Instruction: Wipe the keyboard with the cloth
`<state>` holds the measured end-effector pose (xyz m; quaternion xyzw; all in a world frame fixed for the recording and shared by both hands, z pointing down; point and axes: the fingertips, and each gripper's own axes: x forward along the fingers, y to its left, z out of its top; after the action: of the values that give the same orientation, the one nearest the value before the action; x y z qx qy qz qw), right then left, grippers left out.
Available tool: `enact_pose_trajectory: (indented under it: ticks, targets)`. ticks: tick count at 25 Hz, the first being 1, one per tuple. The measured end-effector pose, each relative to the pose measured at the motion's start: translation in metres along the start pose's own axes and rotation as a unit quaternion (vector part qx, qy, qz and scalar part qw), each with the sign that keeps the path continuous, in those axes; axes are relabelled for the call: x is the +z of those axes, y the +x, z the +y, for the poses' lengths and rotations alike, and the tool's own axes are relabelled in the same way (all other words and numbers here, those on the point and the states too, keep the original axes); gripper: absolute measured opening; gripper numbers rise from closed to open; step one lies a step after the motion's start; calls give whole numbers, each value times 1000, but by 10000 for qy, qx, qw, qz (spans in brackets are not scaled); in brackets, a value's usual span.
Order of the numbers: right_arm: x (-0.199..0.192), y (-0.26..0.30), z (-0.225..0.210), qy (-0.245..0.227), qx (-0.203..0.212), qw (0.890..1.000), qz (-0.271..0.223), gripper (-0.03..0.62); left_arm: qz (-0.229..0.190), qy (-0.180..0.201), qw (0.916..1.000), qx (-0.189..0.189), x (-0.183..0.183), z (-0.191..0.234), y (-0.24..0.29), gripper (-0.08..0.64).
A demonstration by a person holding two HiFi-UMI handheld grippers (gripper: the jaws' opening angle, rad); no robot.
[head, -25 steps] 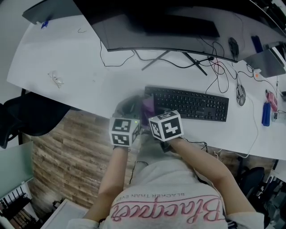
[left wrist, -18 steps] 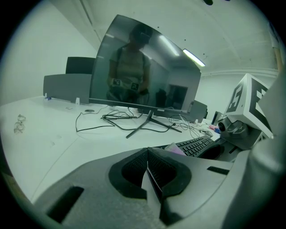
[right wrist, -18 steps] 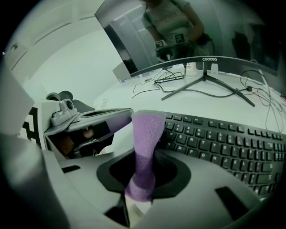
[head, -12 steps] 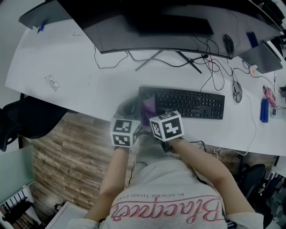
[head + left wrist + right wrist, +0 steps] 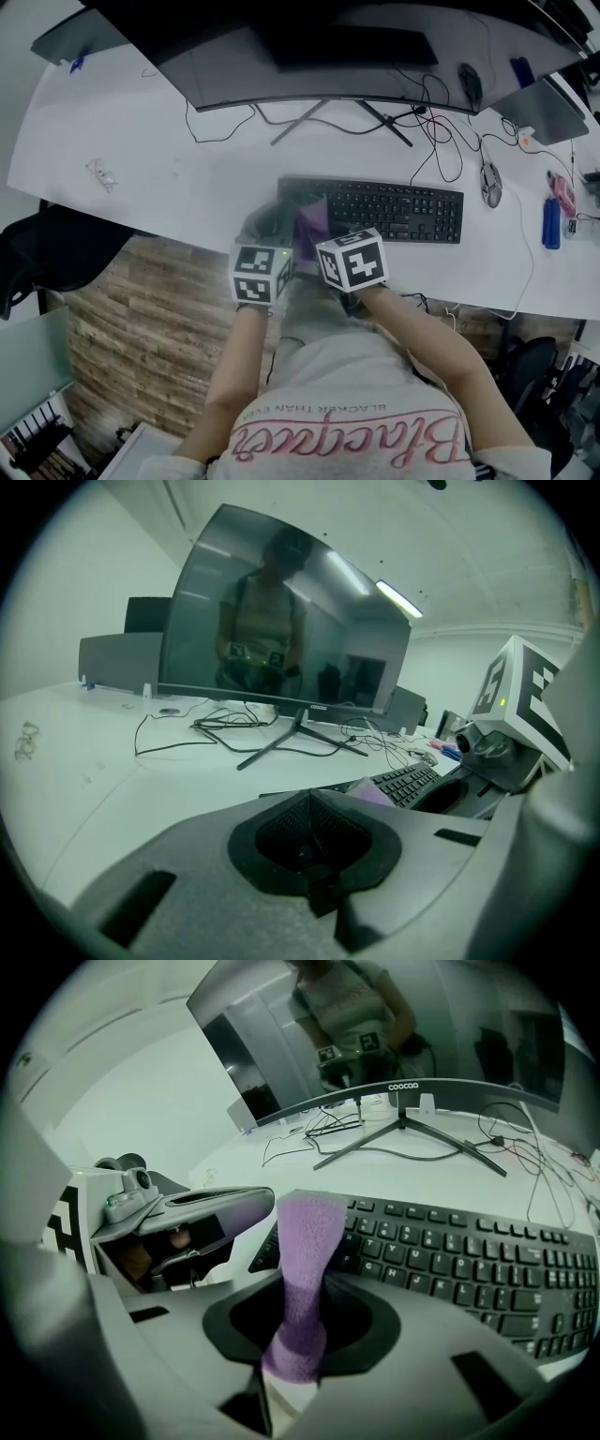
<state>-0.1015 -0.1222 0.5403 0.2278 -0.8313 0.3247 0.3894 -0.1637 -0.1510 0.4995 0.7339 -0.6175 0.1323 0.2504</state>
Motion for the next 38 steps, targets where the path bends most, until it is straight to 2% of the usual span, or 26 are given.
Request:
enact_pose_trajectory:
  ticks: [15, 30, 38]
  targets:
    - [-13, -26, -42, 118, -194, 9997, 22, 86, 110, 120, 9998, -131, -1, -40, 21, 6]
    - [-27, -51, -82, 220, -330, 9992, 50, 86, 288, 412, 9984, -268, -1, -90, 42, 6]
    - [-33, -62, -99, 336, -247, 9991, 59, 86, 258, 281, 9990, -225, 3, -106, 50, 6]
